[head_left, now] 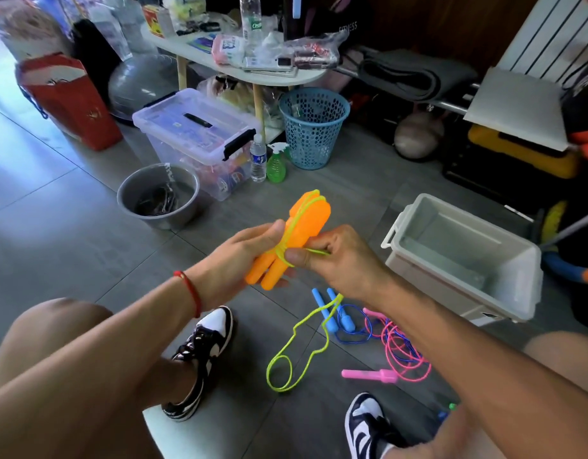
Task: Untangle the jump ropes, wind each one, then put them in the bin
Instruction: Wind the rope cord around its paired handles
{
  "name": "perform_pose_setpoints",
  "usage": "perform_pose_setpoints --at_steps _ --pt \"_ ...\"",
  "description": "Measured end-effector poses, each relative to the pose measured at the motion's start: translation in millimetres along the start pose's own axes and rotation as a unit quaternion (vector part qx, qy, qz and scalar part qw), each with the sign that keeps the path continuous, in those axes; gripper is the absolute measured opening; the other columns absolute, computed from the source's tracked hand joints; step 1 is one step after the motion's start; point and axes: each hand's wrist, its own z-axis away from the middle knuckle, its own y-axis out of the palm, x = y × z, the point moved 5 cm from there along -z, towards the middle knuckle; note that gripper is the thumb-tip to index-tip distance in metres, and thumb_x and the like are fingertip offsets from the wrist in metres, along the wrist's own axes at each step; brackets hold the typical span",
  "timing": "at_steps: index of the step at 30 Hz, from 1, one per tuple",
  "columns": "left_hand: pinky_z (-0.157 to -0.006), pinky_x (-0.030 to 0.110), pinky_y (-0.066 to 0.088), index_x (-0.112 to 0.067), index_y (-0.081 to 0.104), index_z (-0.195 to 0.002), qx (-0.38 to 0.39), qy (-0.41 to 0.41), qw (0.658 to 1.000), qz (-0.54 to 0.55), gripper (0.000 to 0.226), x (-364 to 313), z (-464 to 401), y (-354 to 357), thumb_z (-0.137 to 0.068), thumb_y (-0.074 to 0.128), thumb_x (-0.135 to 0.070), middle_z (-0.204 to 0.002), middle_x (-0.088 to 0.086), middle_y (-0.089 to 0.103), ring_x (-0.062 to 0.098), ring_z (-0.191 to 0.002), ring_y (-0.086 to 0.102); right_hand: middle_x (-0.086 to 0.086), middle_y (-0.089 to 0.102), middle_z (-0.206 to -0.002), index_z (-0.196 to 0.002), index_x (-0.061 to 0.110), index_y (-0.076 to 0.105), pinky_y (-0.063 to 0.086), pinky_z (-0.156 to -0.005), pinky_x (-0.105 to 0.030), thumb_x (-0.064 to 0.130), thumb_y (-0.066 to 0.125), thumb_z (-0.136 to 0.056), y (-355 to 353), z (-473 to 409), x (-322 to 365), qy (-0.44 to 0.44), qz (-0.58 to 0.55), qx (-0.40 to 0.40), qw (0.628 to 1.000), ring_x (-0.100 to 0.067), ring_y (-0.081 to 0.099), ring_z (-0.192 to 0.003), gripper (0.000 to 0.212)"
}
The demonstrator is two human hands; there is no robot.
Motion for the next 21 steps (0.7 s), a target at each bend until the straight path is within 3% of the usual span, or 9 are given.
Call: perform_pose_setpoints --at_steps 2,5,7,10,13,17,21 --pt "-0.085 0.051 0.055 -0.009 0.061 -0.131 0.082 -0.03 0.994 0.066 0.045 0 3 8 -0.101 0.05 -0.041 -0.11 0.021 0.068 0.037 -0.089 0.07 -0.012 0.067 -0.067 -0.084 0.005 0.079 0.043 -0.065 -0.034 0.026 0.07 -0.094 5 1 -1 -0.01 0.0 0.015 1.0 -0.004 0.049 -0.068 0.025" --pt "-0.069 0.039 0.045 -0.001 0.056 -0.133 0.095 0.021 0.993 0.064 0.047 -4 1 10 -0.101 0.049 -0.035 -0.098 0.015 0.06 0.027 -0.074 0.06 0.005 0.074 -0.07 -0.083 0.012 0.08 0.046 -0.07 -0.028 0.026 0.066 -0.097 6 6 1 -0.016 -0.018 0.007 1.0 0.002 0.057 -0.068 0.025" --pt "-0.065 0.035 0.043 0.004 0.052 -0.134 0.07 0.051 0.994 0.065 0.047 -5 -2 9 -0.1 0.051 -0.03 -0.094 0.012 0.057 0.023 -0.073 0.055 0.011 0.071 -0.066 -0.077 0.016 0.078 0.041 -0.066 -0.02 0.029 0.065 -0.097 3 5 -1 -0.002 -0.022 -0.026 0.999 0.005 0.053 -0.061 0.027" --pt "-0.06 0.03 0.046 0.001 0.057 -0.125 0.013 0.082 0.996 0.033 0.039 -6 -6 7 -0.098 0.056 -0.027 -0.095 0.013 0.058 0.021 -0.074 0.056 -0.002 0.056 -0.057 -0.077 0.022 0.076 0.033 -0.055 -0.027 0.045 0.065 -0.095 -1 -1 -10 0.04 0.055 -0.083 0.994 -0.004 0.039 -0.053 0.032" --pt "-0.055 0.029 0.045 -0.002 0.062 -0.113 -0.084 0.077 0.993 0.007 0.023 -6 -12 -9 -0.101 0.059 -0.021 -0.091 0.016 0.058 0.022 -0.07 0.056 0.006 0.048 -0.046 -0.083 0.02 0.073 0.03 -0.054 -0.03 0.038 0.056 -0.101 -1 -2 -13 0.092 0.167 -0.076 0.979 -0.008 0.042 -0.049 0.031" --pt "-0.058 0.033 0.045 -0.004 0.063 -0.108 -0.148 0.072 0.979 -0.119 0.017 -3 -17 -25 -0.102 0.059 -0.02 -0.077 0.01 0.059 0.019 -0.066 0.058 0.004 0.057 -0.063 -0.084 0.021 0.065 0.045 -0.072 -0.036 0.026 0.044 -0.103 5 3 -9 0.106 0.239 -0.032 0.965 -0.028 0.061 -0.08 0.029" --pt "-0.064 0.032 0.043 -0.012 0.06 -0.111 -0.202 0.071 0.94 -0.264 0.019 4 -23 -30 -0.1 0.06 -0.028 -0.074 0.006 0.062 0.019 -0.064 0.055 -0.007 0.059 -0.087 -0.094 0.013 0.067 0.044 -0.082 -0.039 0.016 0.04 -0.102 2 9 -1 0.083 0.319 -0.012 0.944 -0.034 0.058 -0.097 0.028"
